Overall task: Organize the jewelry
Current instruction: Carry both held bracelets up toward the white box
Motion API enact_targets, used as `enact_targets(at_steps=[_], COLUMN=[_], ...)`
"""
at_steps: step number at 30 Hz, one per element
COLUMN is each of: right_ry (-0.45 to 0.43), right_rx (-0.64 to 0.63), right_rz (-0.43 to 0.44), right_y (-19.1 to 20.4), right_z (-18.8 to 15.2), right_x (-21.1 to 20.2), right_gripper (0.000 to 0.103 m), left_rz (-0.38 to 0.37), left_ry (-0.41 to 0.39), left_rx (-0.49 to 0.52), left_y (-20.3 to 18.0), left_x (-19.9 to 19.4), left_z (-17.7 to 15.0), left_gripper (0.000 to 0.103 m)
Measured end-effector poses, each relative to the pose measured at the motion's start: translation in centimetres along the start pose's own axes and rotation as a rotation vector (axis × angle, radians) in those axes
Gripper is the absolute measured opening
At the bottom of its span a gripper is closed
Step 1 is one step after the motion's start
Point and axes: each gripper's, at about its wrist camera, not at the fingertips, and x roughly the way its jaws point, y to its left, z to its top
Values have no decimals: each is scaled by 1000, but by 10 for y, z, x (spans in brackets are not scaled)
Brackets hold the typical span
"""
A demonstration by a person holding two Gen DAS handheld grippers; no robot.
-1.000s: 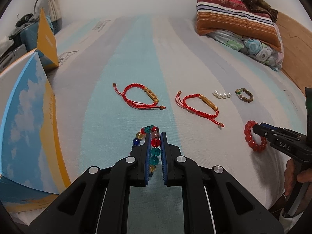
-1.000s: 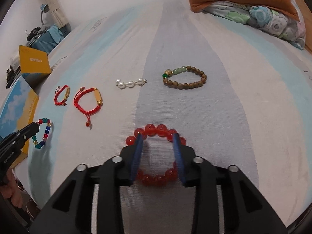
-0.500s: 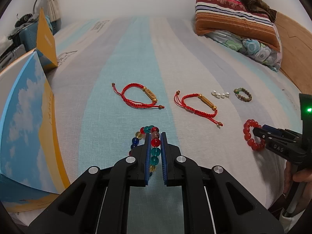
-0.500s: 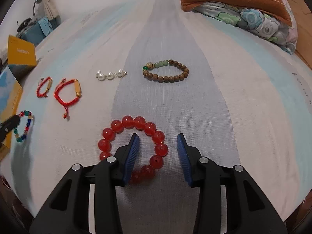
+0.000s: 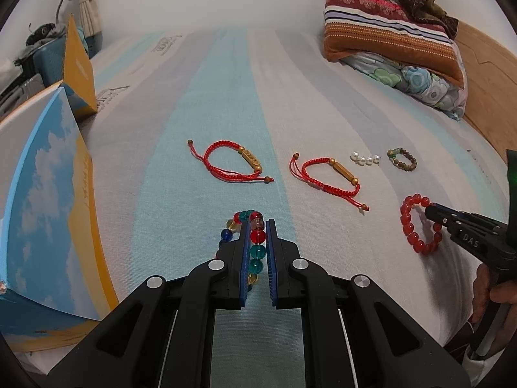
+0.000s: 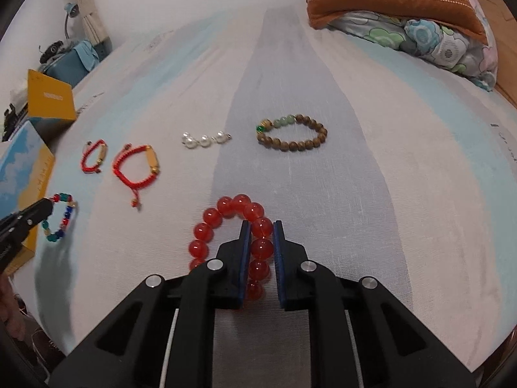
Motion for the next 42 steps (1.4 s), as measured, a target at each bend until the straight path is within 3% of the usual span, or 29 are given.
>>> enact_targets(at_steps=[12, 24, 42], right_ry=[-75, -70, -130], right_rx=[-23, -40, -125], right_rz=[68, 66, 74], right_y=[23, 36, 83], right_z=[11, 21, 57], right_x=[-36, -44, -86], right_gripper=[13, 13, 13], left_rz=[7, 20, 46], left_ry=[-22, -14, -88], left_rx=[-8, -10, 7], left_y=[5, 6, 20], left_x=[-22, -33, -81], left_z=[12, 18, 49], left_gripper=[9, 9, 9])
